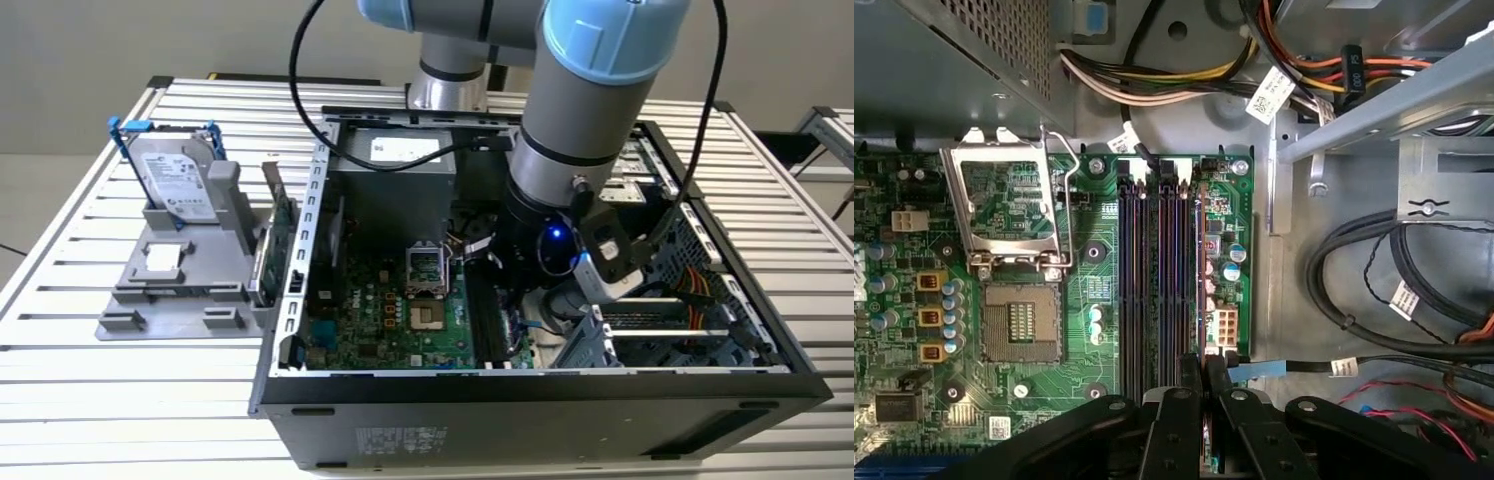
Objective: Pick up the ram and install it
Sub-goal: 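Insert the ram into the slot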
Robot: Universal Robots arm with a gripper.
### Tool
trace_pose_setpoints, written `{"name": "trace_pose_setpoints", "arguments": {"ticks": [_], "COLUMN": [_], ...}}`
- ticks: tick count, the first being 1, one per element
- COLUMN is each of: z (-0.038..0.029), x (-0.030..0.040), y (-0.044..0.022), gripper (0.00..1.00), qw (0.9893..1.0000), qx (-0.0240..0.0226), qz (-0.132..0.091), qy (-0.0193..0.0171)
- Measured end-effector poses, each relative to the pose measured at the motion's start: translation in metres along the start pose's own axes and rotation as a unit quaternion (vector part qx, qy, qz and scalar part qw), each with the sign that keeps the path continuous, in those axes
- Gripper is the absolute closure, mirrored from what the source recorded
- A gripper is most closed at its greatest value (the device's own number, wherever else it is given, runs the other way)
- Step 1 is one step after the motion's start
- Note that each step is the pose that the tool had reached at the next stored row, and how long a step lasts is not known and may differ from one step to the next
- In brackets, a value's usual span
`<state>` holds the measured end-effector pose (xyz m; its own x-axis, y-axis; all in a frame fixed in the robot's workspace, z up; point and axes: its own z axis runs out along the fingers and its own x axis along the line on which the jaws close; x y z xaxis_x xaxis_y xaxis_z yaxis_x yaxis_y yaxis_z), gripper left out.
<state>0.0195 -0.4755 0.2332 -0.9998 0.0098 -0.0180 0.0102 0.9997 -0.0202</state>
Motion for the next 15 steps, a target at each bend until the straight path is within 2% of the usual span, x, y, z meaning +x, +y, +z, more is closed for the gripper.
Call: {"name": "trace_pose_setpoints", "arguments": {"ticks": [15], "z": [0.009], "x": [0.0027], "y": [0.0005], "gripper": [1.0], "qw": [1.0], "qx": [0.0025], "qz": [-0.003], "qy": [0.0004]}}
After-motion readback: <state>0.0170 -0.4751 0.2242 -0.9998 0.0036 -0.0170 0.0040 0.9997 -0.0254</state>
